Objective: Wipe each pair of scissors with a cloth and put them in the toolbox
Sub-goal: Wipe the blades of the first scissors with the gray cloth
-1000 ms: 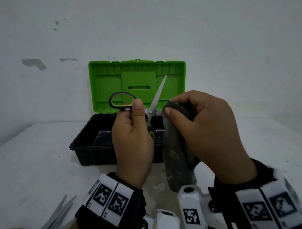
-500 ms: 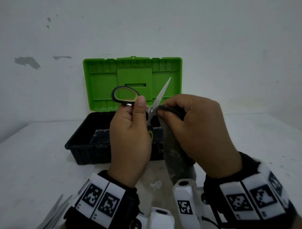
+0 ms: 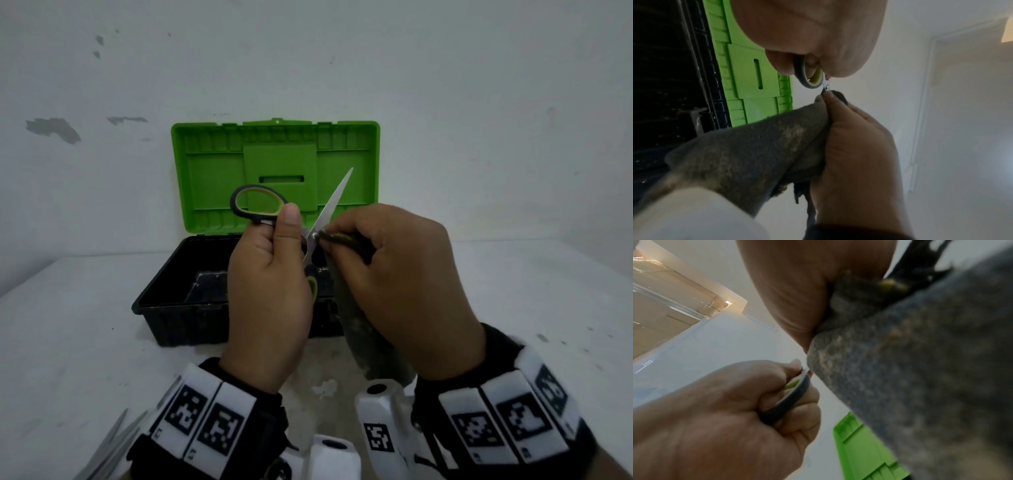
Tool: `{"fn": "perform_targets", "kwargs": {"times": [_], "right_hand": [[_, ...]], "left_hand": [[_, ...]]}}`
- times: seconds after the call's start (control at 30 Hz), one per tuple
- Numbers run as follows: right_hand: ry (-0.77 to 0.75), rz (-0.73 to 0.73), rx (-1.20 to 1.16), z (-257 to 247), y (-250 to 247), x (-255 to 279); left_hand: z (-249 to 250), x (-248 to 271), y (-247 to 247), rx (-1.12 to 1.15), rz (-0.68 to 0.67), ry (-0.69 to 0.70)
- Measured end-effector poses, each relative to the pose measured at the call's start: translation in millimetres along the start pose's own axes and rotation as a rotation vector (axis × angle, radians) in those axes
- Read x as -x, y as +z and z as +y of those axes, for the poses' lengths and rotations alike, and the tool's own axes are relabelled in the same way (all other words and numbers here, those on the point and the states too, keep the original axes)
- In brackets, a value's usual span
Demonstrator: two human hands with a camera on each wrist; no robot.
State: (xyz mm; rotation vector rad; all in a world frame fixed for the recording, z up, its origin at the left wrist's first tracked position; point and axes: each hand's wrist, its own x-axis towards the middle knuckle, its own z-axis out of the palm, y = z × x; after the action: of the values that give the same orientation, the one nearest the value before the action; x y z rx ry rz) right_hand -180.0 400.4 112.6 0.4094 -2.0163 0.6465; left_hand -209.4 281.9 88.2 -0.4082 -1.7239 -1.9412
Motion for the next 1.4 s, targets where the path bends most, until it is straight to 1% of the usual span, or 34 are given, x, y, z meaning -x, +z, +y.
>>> {"fn": "perform_targets", "kwargs": {"times": [0.13,0.3,0.37,0.43,0.5,0.53,0.57,0.63,0.7,0.83,1.0,1.17,1.23,1.3,1.4], "right_hand": [[-0.079,-0.029,-0.015,2.3,-0.6,-0.5],[-0.204,-0.180,0.037,8.9,-2.7,-2.4],[-0.214,-0.218,0.051,13.0,-8.3,-5.0],[-0.160,-0.195,0.014,16.1,-16.8,-8.1],[-0.047,-0.152,-0.052,16.4,-25.3,-11.0],[0.012,-0.162,-0.093,15.4,-27.8,-11.5],[0.065,-0.200,-0.139,13.8,-28.7,-11.5],[0.147,-0.323,-0.237,9.5,-25.8,-10.4],[0.207,-0.427,-0.343,7.5,-20.0,-8.1],[0.326,-0.537,-0.559,8.7,-10.5,-3.4],[0.391,-0.604,-0.724,6.6,-1.5,2.0],[0.457,-0.593,-0.841,7.3,4.0,5.1],[0.480,-0.586,-0.842,7.7,2.9,4.7],[0.473,-0.564,-0.787,9.0,0.8,3.6],[0.437,-0.539,-0.710,10.4,-1.2,3.0]], "left_hand": [[0.3,-1.1,-2.0,0.021,0.006,-0.025],[-0.8,-2.9,-2.7,0.077,-0.002,-0.094],[0.5,-4.7,-3.5,0.097,-0.002,-0.126],[2.1,-7.3,-5.1,0.113,0.019,-0.140],[3.3,-10.2,-6.7,0.140,0.056,-0.151],[3.9,-11.5,-7.1,0.154,0.074,-0.163],[4.5,-12.3,-7.2,0.172,0.088,-0.179],[3.9,-12.6,-6.8,0.206,0.104,-0.201],[1.8,-12.2,-6.0,0.221,0.117,-0.192],[0.5,-13.3,-6.1,0.214,0.164,-0.143],[1.3,-11.4,-3.5,0.219,0.139,-0.111],[-2.0,-10.5,-2.0,0.184,0.097,-0.126],[-2.2,-11.5,-2.8,0.188,0.077,-0.149],[-2.1,-14.2,-5.3,0.207,0.070,-0.170],[0.2,-20.8,-11.0,0.259,0.102,-0.197]]}}
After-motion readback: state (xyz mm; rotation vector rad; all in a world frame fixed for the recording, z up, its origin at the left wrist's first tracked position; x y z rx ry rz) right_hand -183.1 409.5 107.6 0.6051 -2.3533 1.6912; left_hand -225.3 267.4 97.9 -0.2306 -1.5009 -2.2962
